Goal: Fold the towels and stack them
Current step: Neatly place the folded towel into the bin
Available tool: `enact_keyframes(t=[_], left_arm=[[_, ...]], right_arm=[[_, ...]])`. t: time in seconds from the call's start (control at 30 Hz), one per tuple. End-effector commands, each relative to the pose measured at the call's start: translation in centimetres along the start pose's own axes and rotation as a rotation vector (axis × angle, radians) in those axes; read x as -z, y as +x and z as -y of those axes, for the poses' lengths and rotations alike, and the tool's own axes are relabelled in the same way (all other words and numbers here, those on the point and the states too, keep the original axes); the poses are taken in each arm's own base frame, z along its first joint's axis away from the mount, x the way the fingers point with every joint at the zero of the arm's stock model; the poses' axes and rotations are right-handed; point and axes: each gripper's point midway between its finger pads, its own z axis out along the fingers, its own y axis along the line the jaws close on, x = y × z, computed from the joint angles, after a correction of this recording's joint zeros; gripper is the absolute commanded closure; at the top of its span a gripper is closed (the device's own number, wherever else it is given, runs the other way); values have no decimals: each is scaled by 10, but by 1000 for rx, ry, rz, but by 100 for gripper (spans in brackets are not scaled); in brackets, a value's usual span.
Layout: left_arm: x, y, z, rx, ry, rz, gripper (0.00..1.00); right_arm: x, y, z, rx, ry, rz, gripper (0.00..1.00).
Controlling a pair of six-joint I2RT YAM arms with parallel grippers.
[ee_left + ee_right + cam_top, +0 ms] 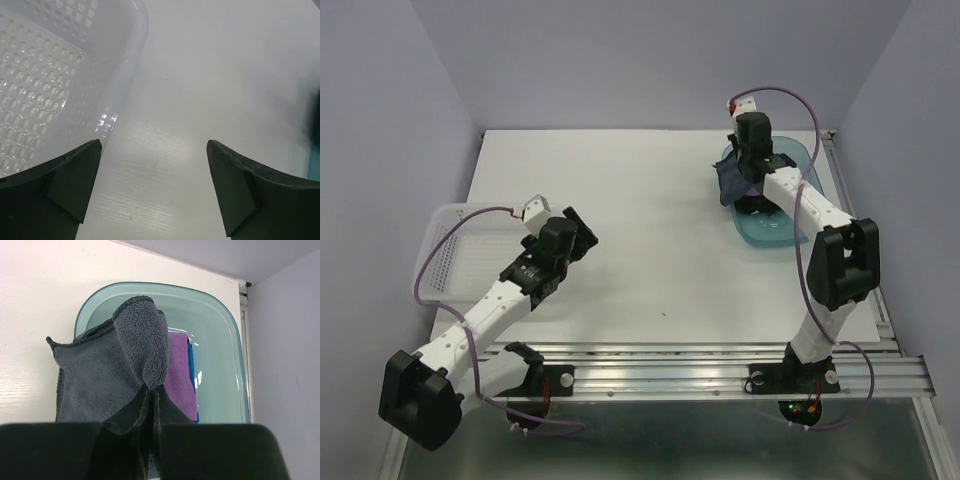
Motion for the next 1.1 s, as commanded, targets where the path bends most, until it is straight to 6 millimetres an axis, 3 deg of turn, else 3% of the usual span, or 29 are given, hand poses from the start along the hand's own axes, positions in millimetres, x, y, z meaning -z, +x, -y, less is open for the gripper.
enact_keyframes(t=[0.0, 0.4, 1.07], left_arm=[[-1, -18, 18, 13, 38, 34, 1], [-7, -22, 27, -13, 45, 24, 1], [-15, -19, 28, -24, 36, 1, 1]], right_arm=[[-1, -31, 22, -61, 18, 74, 99], [-33, -9, 41, -78, 21, 23, 99], [-59, 26, 52, -122, 26, -49, 99]])
